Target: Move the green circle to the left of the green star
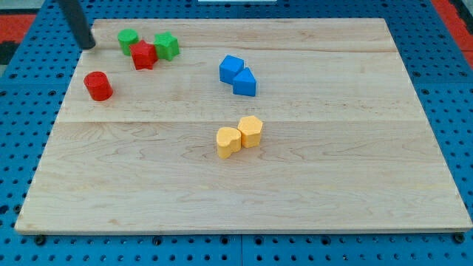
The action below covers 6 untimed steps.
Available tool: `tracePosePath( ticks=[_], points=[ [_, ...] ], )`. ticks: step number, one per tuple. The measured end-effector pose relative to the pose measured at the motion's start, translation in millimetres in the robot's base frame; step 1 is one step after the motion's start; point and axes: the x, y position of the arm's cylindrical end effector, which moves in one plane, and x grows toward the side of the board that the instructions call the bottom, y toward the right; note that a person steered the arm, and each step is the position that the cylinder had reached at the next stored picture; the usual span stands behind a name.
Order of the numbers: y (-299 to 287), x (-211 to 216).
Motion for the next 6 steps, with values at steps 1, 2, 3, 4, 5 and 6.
tracePosePath(
  ticks=[1,2,3,4,5,6],
  points=[
    [73.0,-8.5],
    [72.8,-8.4],
    [14.3,14.0],
    [-20.8,105.1],
    [-38.5,163.8],
    [7.3,175.7]
  ],
)
